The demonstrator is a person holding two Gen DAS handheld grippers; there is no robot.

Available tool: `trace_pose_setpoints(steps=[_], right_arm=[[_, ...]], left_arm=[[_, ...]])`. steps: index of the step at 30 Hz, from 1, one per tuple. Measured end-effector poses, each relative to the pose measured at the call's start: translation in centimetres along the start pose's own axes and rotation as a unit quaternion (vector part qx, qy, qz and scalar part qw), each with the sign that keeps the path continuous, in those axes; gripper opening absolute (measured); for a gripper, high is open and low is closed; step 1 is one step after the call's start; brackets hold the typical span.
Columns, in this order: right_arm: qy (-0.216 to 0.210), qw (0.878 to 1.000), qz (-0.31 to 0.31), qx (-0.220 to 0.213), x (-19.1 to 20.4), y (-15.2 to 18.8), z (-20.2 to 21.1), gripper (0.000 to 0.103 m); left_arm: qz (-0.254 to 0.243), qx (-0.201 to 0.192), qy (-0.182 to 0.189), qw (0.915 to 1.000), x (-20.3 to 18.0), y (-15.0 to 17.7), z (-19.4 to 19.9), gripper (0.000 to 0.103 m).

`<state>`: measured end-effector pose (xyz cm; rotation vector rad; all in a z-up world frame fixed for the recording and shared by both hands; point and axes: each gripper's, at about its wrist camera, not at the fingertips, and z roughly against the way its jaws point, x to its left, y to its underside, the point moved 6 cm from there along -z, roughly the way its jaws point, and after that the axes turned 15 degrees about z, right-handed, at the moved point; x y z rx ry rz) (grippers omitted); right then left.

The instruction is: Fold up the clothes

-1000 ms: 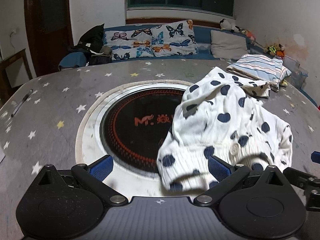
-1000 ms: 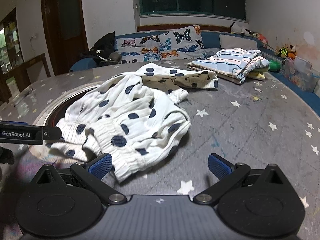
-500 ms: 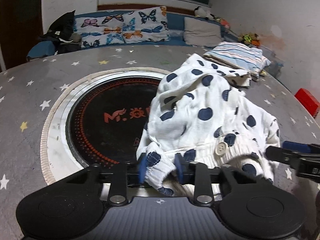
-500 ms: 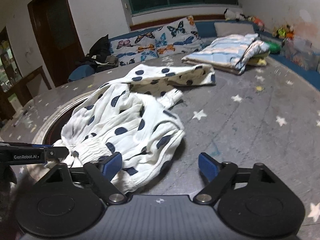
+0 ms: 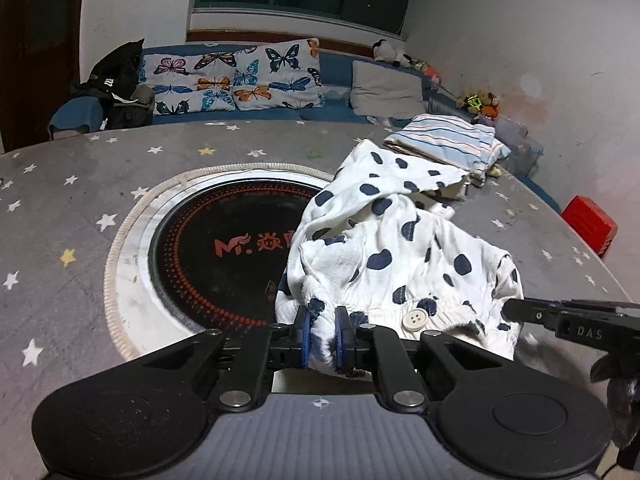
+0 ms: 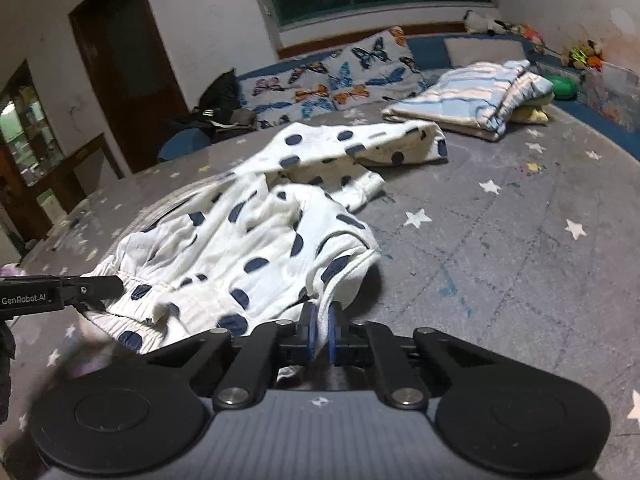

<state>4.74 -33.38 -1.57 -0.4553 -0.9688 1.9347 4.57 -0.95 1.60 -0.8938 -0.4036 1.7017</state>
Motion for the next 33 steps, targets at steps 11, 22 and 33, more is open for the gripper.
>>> trace_pose_setpoints(steps=[11,22,33], right_arm=[[-0.085,0.995,0.059,-0.004,2.8,1.6,6.1,0.005],[-0.110,0.992,0.060,0.009,2.6,2.8,9.2,0.027],[-0.044,0.998,0.034,-0.004,-1.6,-2.1,4.0,0.035]], left_arm=[[-0.008,0.039,0.031,0.9987,0.8,4.6,6.4,0.012],[0.001,0.074,0.029,0.9968,2.4,7.6,8.0,0.022],[-0.021,0.034,0.032,0.9987,1.8,5.8,9.0,0.044]])
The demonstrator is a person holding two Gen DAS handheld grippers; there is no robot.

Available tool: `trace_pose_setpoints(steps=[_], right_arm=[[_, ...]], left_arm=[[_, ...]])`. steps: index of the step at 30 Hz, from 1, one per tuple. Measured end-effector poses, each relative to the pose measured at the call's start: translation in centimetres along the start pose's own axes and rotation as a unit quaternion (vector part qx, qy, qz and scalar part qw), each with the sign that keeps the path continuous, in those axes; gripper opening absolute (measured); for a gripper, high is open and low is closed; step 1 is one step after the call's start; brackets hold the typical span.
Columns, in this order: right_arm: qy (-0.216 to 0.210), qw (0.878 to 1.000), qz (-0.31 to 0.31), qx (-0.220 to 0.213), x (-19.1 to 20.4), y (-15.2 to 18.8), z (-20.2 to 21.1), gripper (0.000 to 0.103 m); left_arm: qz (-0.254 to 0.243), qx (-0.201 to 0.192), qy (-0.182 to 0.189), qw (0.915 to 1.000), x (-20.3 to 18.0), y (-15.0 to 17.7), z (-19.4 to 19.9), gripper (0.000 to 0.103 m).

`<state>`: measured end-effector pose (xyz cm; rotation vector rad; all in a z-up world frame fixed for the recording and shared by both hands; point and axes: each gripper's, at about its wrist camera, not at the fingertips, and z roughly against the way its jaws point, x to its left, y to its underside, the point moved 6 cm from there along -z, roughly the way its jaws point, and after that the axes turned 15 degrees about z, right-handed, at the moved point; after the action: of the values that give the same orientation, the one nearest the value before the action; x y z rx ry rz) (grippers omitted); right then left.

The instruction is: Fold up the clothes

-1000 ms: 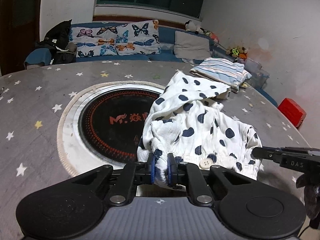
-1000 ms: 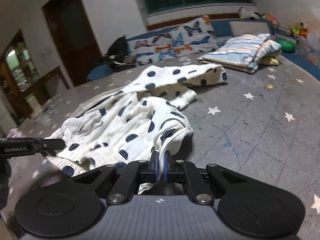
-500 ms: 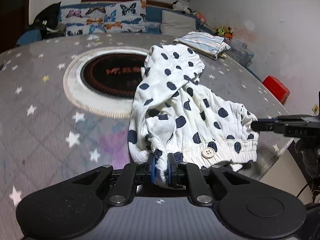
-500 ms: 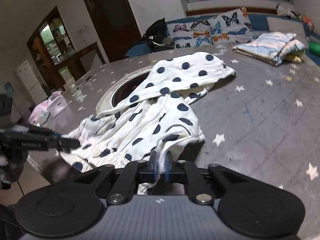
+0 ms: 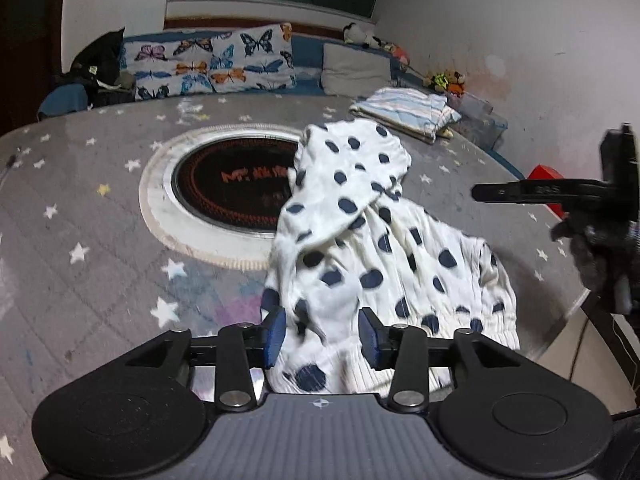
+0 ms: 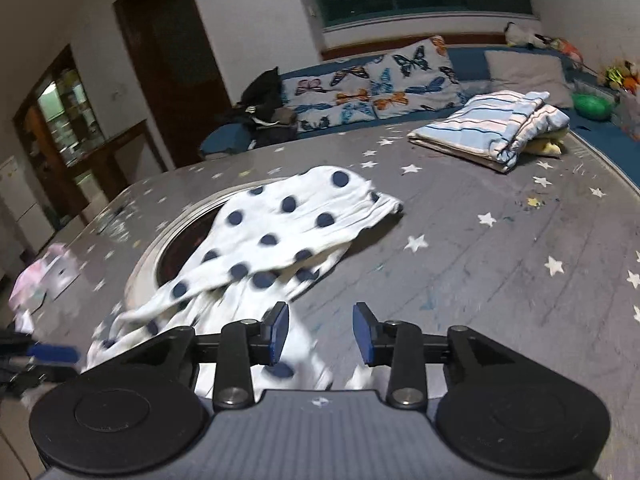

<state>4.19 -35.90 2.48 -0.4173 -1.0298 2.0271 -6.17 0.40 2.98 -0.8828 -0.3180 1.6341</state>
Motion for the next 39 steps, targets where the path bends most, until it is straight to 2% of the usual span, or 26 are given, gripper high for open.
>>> trace_pose_setpoints(steps=[5,11,14,17,22,24,26,29,32,36,39], right_arm=[[0.014,1.000,-0.023,-0.002,-2.1,-1.8,-3.2,0.039],[0.023,0.998,-0.058,0.013,-4.5,-3.7,-8.1,0.040],[0.021,0.997,-0.077,0.021,-5.3,-4.2,-10.1,0.040],[0.016,0.996,-0.088,0.027,-5.9,-4.6,-11.8,0.046],[0.005,0.994,-0.107,0.039,-6.4,-4.7,-13.9,0.046],[-0.007,0.992,-0.118,0.036,-6.6,-4.8,-14.4,0.043],[-0.011,0.992,-0.126,0.030,-6.6,-5.1,-14.6,0.027],[-0.016,0.993,-0.117,0.020,-6.0,-6.1,-14.4,0.012],[-0.017,0.995,-0.101,0.006,-5.3,-7.9,-14.1,0.006],[-0.027,0.996,-0.081,-0.016,-3.9,-11.2,-13.7,0.005],[-0.038,0.998,-0.052,-0.027,-1.9,-14.3,-13.8,0.004]], left_arm=[[-0.015,-0.015,-0.010,0.9997,-0.8,-1.6,-1.4,0.045],[-0.033,-0.020,-0.006,0.9992,-2.6,-3.6,-5.1,0.046],[-0.044,-0.020,0.001,0.9988,-3.5,-4.5,-6.8,0.047],[-0.052,-0.019,-0.003,0.9985,-3.9,-5.1,-8.5,0.047],[-0.063,-0.018,-0.016,0.9977,-3.6,-5.4,-10.3,0.048],[-0.065,-0.016,-0.020,0.9976,-3.5,-5.4,-10.6,0.048],[-0.066,-0.014,-0.020,0.9975,-3.2,-5.3,-10.8,0.048],[-0.064,-0.010,-0.020,0.9977,-2.8,-5.2,-11.2,0.048],[-0.058,-0.010,-0.019,0.9981,-2.5,-5.1,-11.3,0.048],[-0.051,-0.012,-0.014,0.9985,-2.0,-5.1,-11.1,0.048],[-0.040,-0.012,-0.009,0.9991,-1.5,-5.2,-10.9,0.042]])
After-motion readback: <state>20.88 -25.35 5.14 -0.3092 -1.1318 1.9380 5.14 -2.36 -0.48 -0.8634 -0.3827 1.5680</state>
